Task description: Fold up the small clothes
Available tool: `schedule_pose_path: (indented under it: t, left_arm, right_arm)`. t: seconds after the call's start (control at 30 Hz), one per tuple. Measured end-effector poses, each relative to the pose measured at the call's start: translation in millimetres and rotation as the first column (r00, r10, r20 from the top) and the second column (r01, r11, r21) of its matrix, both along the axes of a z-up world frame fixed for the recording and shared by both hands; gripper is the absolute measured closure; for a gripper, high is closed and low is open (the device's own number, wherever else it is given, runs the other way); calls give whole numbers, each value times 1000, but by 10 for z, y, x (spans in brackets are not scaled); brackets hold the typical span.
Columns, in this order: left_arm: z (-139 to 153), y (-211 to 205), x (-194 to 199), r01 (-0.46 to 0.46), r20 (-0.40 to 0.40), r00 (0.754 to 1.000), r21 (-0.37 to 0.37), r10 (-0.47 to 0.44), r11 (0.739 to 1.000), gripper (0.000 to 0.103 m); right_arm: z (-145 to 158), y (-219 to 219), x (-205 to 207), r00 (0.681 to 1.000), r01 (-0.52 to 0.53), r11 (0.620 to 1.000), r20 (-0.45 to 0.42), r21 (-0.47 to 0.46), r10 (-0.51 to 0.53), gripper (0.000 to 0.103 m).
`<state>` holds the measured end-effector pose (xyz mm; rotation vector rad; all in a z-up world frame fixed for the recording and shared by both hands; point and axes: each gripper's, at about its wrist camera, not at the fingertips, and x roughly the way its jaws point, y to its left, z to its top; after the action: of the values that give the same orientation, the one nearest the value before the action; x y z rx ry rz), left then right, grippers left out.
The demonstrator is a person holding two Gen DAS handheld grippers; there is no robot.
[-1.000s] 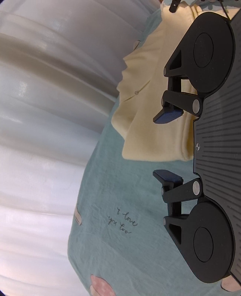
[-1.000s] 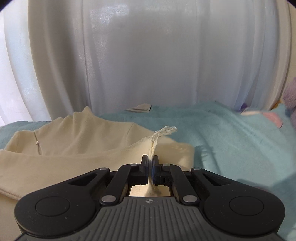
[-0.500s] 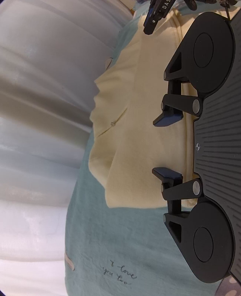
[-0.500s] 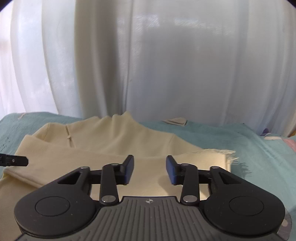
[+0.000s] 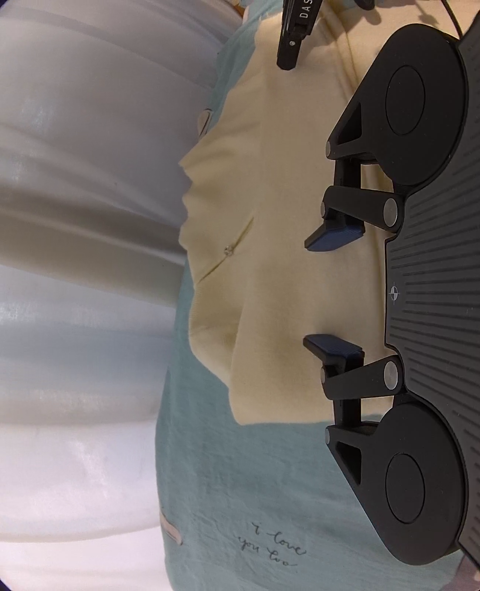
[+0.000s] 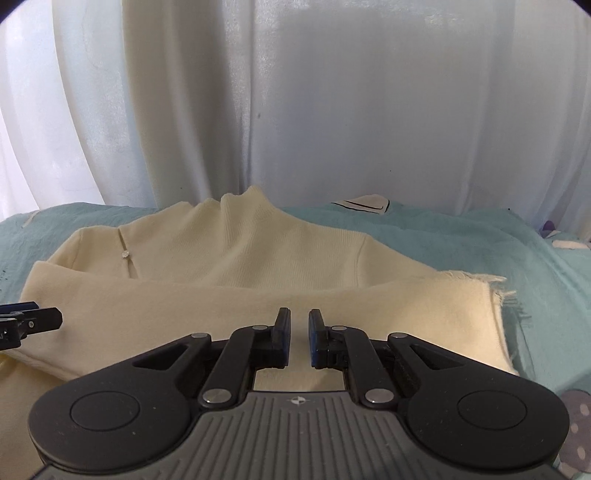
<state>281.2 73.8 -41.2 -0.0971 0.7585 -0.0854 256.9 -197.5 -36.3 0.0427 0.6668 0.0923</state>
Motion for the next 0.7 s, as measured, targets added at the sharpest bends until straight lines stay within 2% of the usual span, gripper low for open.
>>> schedule_pose_path:
  t: [0.1, 0.2, 0.3, 0.37, 0.43, 0.5, 0.53, 0.6, 0.7]
  left_arm:
    - [-41, 26, -138, 3, 7, 1000, -2, -3, 1000, 44]
    - [-99, -9, -107, -23, 12, 1000, 33, 22, 999, 44]
    - [-116, -42, -51, -21, 11, 1000, 42, 20, 999, 40]
    - [-100, -48, -67, -20, 8, 1000, 53, 20, 998, 40]
    - [-63, -3, -142, -34, -2, 999, 24, 34, 999, 40]
    - [-33, 62, -245, -40, -8, 999, 0, 40, 999, 40]
    - [-20, 91, -296, -42, -7, 999, -4, 42, 999, 40]
    - [15, 153, -430, -52, 9, 999, -12, 52, 999, 40]
    - [48, 188, -533, -62, 5, 998, -40, 62, 997, 40]
  right_arm:
    - [-79, -63, -174, 999, 13, 1000, -41, -15, -14, 93]
    - [-157, -84, -216, 999, 28, 999, -14, -28, -28, 93]
    - [-209, -23, -127, 999, 27, 994, 35, -105, -23, 93]
    - [-192, -59, -102, 999, 36, 995, 30, -90, -34, 93]
    - [-128, -166, -109, 998, 67, 998, -10, 1, -67, 93]
    - [-75, -340, -218, 993, 108, 984, -52, 143, -102, 90]
    - [-58, -454, -319, 991, 129, 966, -68, 225, -116, 88]
    - [-69, -655, -501, 982, 187, 920, -105, 345, -160, 67]
    - [-175, -897, -612, 963, 266, 835, -162, 481, -214, 62]
